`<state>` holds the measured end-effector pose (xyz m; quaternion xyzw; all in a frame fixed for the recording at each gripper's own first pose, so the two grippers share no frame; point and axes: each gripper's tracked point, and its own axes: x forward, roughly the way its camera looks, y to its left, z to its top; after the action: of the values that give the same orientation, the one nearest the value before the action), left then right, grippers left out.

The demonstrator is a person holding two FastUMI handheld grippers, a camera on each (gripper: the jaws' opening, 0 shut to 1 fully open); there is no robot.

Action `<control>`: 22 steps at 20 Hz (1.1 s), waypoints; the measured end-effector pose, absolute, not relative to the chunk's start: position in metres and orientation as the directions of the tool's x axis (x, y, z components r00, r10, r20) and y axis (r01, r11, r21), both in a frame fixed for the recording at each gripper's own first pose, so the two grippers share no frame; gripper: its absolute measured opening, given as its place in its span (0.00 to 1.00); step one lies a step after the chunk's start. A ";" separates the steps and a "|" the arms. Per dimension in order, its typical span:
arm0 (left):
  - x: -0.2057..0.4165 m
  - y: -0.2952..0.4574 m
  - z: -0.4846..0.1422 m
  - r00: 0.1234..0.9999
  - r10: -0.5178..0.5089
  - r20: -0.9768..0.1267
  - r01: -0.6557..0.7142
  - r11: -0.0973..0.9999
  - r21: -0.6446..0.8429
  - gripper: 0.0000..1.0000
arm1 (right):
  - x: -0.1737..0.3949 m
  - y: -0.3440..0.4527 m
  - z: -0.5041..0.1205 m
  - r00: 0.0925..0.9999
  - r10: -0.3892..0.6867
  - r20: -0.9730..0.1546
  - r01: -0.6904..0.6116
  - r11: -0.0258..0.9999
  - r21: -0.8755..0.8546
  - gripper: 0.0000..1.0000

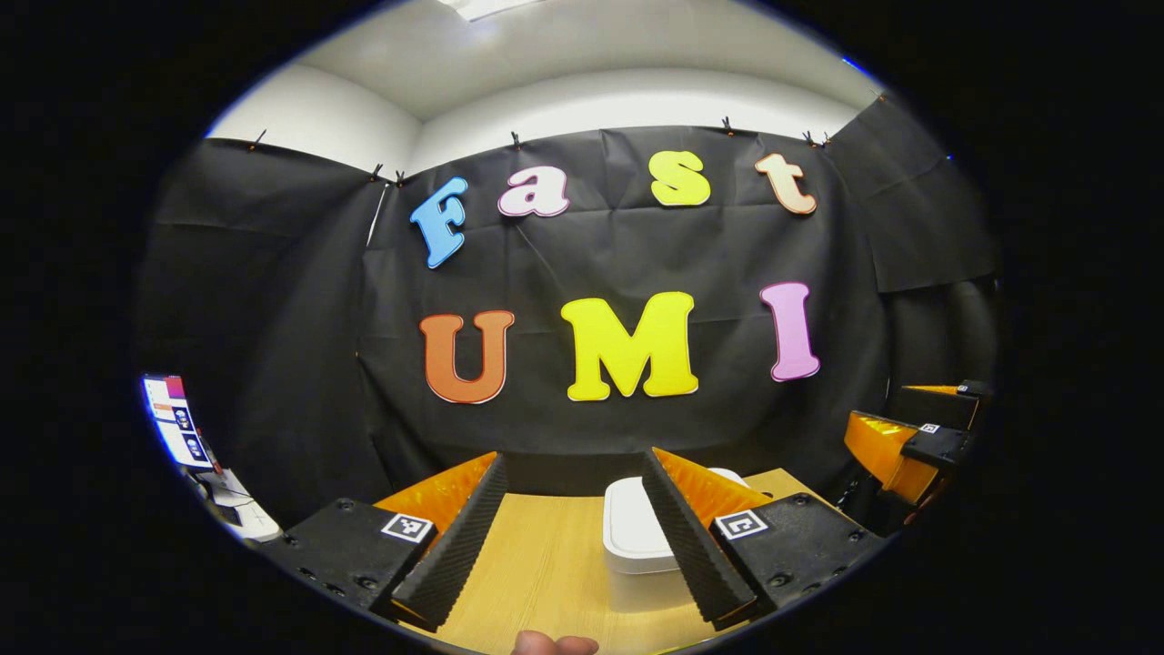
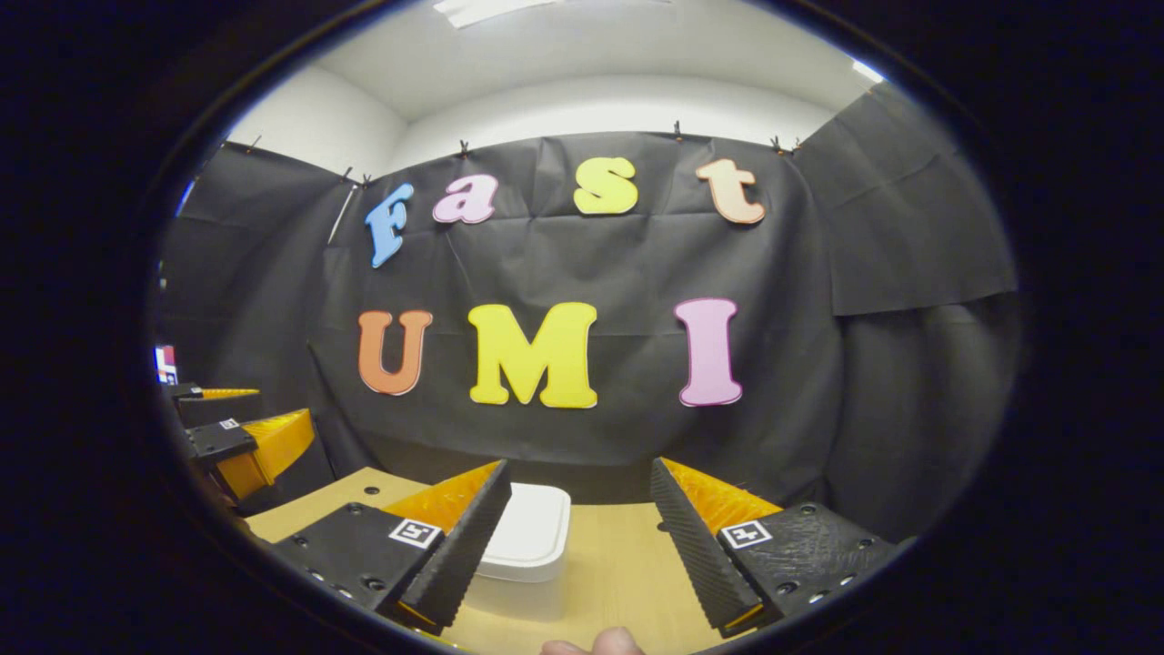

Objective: Press the lid of the desktop garbage bin to open it, pick up the crumpled paper on the desktop and throw it into the bin, then pick up the pop can on the desktop and drop it into the bin, and finally close the garbage bin lid.

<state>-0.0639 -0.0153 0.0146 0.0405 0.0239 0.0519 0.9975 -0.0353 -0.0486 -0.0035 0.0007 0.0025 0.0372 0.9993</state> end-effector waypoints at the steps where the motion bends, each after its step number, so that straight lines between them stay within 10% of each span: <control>1: -0.064 -0.015 0.014 0.994 0.104 -0.044 -0.100 0.992 0.077 0.96 | -0.036 -0.046 -0.004 0.997 0.079 -0.008 -0.079 0.997 0.003 0.95; 22: -0.072 0.010 0.019 0.993 0.116 -0.026 -0.114 0.992 0.053 0.96 | -0.041 -0.017 0.009 0.996 0.085 0.023 -0.085 0.996 -0.023 0.95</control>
<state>-0.0715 0.0104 0.0190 0.0259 0.0145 0.0576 0.9979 -0.0407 -0.0165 0.0091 -0.0112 -0.0120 0.0425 0.9990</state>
